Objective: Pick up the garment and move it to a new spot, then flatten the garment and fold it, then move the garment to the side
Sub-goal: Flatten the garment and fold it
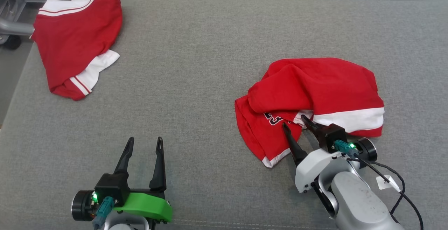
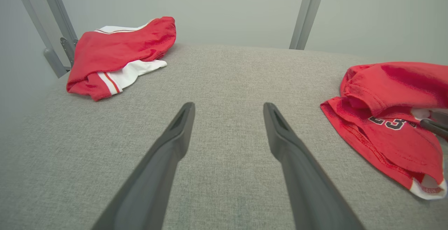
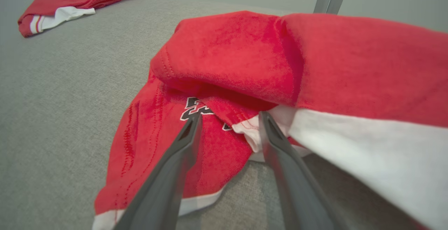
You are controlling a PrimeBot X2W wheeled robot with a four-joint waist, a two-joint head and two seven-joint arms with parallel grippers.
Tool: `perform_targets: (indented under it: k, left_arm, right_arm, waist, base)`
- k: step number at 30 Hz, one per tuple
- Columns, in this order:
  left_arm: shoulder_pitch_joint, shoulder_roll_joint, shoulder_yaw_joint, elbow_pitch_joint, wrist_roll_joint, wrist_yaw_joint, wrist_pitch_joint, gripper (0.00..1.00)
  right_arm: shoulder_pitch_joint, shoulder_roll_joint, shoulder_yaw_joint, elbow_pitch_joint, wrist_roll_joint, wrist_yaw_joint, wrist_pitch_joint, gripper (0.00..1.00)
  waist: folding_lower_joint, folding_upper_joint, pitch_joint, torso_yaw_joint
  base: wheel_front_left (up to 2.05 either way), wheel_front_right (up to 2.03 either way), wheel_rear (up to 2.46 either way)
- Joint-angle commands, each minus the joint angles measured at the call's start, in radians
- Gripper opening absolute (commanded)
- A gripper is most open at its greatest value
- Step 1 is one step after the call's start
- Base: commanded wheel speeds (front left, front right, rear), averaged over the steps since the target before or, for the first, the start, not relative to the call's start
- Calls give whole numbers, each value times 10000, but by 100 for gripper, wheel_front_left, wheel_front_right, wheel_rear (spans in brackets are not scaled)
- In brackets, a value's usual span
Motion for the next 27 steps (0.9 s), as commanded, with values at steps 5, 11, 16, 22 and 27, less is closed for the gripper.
perform_targets:
  k: [5,11,16,22,27]
  left_arm:
    - [-33,12,16,-63,-101,70,5,100]
    - [-22,12,35,-103,-106,120,5,100]
    - [-22,12,56,-87,-108,125,5,100]
    - [-43,12,88,-55,-52,73,5,100]
    - [-44,12,80,23,-1,-4,6,100]
  right_arm:
    - [-239,-78,-185,329,-84,-3,-30,76]
    - [-384,-102,-811,845,-646,-3,-30,51]
    - [-424,-76,-1145,1139,-1022,-3,-30,42]
    - [-410,-25,-1226,758,-1117,-3,-30,0]
    - [-248,-1,-786,92,-780,-3,-29,0]
  waist:
    - [0,95,112,397]
    - [0,95,160,391]
    - [0,95,166,308]
    - [0,95,158,190]
    - [0,95,68,162]
  base:
    - [0,0,0]
    - [0,0,0]
    - [0,0,0]
    - [0,0,0]
    - [0,0,0]
